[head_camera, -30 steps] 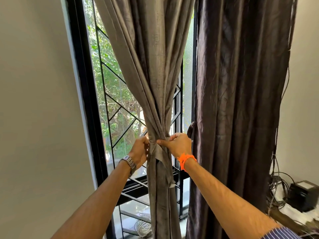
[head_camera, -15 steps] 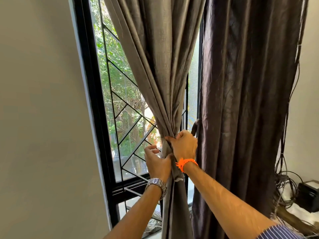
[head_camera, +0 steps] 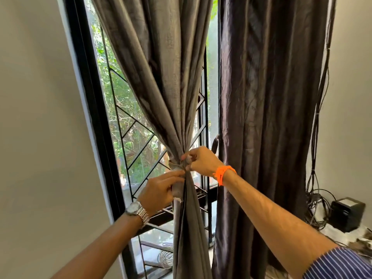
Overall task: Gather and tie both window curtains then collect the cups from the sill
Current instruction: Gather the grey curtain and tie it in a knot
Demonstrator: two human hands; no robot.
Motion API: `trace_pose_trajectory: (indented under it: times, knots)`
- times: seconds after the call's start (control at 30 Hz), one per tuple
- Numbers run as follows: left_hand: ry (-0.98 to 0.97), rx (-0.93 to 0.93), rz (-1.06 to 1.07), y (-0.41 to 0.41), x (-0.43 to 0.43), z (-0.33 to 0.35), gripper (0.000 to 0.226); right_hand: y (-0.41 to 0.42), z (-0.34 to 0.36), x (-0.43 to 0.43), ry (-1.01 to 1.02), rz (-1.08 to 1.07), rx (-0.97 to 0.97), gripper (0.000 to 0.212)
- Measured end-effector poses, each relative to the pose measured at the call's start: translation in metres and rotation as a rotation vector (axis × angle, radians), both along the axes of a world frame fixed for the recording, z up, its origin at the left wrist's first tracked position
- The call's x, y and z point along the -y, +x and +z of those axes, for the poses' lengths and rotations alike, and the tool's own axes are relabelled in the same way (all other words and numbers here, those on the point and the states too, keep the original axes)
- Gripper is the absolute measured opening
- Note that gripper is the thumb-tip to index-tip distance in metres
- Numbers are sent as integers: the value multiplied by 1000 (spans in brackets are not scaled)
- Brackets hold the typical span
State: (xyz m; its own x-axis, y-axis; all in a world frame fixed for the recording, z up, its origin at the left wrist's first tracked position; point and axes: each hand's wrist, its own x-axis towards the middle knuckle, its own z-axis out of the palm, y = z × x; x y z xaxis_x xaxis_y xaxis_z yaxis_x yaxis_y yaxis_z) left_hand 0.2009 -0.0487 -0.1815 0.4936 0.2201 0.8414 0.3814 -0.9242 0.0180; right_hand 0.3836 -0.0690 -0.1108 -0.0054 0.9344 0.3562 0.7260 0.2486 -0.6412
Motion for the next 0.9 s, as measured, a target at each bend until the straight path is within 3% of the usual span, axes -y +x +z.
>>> trace_pose_trajectory:
  times: [0.07,0.17,0.27,0.43,0.63,0.83,0.9]
  knots:
    - [68,-123,32,-7,-6,9,29,3,6,1,-14,43,39,10]
    - [87,-154,104,-8,-9,18,34,2,14,-1,-10,70,134,26]
    - [45,-44,137,0,-10,22,20,-4,19,-4,-6,86,119,24]
    - [-273,268,79,16,-14,25,18,-11,28,-7,141,47,95,24]
    - [-348,432,96,23,-17,25,19,-13,18,-12,211,64,-69,19]
    - [-371,598,123,28,-21,22,24,-12,11,-17,22,219,-324,18]
    - [-353,640,118,27,-23,21,23,-10,11,-16,-54,323,-460,31]
